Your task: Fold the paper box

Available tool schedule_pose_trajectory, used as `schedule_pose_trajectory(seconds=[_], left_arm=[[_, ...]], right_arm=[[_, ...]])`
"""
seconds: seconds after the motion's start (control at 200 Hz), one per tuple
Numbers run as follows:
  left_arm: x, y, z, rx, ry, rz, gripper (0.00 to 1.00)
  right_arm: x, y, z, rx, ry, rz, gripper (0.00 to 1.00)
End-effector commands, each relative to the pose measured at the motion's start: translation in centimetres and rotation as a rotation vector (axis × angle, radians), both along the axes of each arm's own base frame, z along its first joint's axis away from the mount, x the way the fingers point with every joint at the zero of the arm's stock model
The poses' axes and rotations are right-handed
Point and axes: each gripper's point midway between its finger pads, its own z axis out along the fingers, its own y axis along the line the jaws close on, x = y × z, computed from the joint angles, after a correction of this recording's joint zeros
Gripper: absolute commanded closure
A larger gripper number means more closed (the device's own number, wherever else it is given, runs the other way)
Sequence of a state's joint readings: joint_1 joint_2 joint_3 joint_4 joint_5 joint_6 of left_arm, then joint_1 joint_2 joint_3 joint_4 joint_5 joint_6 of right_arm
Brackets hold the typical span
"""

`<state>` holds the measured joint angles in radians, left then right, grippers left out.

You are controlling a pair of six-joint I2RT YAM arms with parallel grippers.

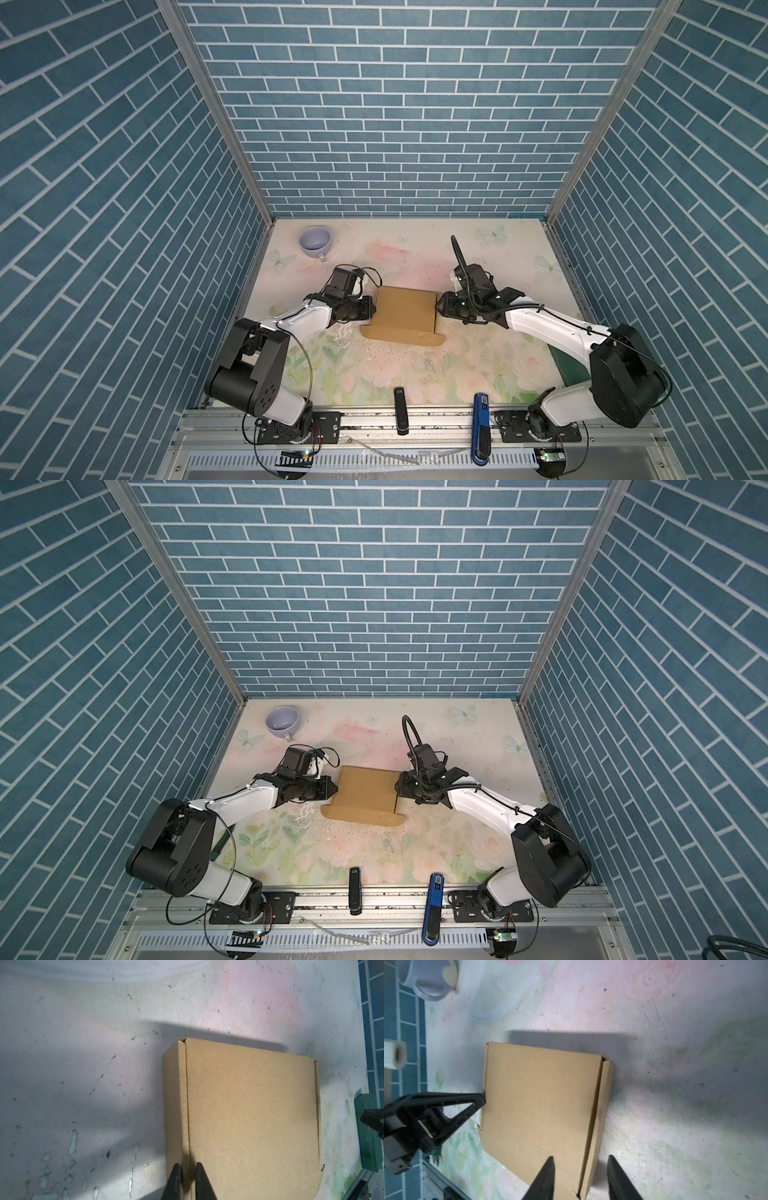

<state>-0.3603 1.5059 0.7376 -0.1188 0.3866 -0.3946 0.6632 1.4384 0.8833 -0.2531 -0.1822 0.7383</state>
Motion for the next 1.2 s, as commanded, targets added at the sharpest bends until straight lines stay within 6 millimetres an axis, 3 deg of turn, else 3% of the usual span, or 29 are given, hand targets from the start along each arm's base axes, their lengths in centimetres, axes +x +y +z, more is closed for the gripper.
schedule_pose_trajectory(seconds=[0.0, 0.26, 0.43, 1.195], left_arm=[[-1.2, 1.0, -2.1, 0.041, 0.058, 0.016, 0.85], [-0.9, 1.4, -1.8, 0.028, 0.05, 0.025, 0.86], [-1.8, 1.9, -2.9, 0.035, 0.076, 0.03, 0.86], [-2.4, 3.0, -4.1, 0.035, 0.095, 0.052, 0.87]], right_arm=[[-0.2, 0.3, 0.1, 0.077, -0.001, -0.022, 0.5], [-0.3, 0.5, -1.6, 0.158, 0.029, -0.075, 0.45], [-0.5, 0.5, -2.5, 0.186, 0.045, -0.089, 0.42], [-1.0, 1.4, -4.8, 0.309, 0.091, -0.117, 0.32]])
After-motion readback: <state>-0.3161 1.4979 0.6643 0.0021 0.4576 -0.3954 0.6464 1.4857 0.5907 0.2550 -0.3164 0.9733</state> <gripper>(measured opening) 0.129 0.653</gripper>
